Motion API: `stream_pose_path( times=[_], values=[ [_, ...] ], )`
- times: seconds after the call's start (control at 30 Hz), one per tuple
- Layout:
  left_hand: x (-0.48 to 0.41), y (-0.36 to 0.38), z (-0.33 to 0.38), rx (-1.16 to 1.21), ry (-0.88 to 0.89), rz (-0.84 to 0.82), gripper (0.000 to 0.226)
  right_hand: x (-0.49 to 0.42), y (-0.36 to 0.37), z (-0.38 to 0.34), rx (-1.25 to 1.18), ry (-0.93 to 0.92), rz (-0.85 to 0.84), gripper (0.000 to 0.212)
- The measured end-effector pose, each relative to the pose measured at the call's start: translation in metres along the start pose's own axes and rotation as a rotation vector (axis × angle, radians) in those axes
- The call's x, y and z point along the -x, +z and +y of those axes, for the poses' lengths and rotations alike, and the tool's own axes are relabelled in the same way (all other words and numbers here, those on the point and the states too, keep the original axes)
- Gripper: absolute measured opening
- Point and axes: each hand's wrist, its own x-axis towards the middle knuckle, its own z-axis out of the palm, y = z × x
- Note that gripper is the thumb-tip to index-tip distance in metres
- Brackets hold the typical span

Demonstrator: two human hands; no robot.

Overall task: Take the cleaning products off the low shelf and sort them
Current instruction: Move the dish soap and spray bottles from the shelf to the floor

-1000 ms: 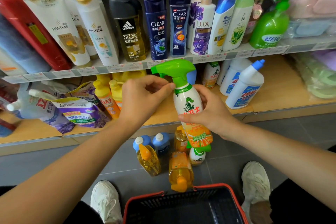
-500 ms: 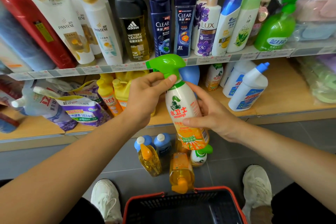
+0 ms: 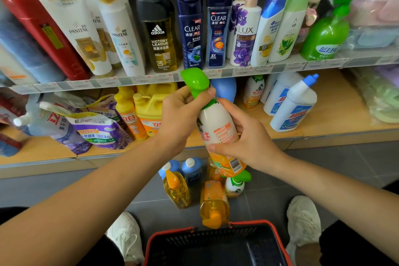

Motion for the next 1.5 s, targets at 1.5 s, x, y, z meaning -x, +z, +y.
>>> stream_pose_path(
  times=[1.5],
  values=[
    [0.034, -0.012, -0.028, -0.468, -0.336, -0.368, 0.044, -0.003, -0.015, 0.010, -0.490, 0.299, 0.178, 0.083]
  ],
)
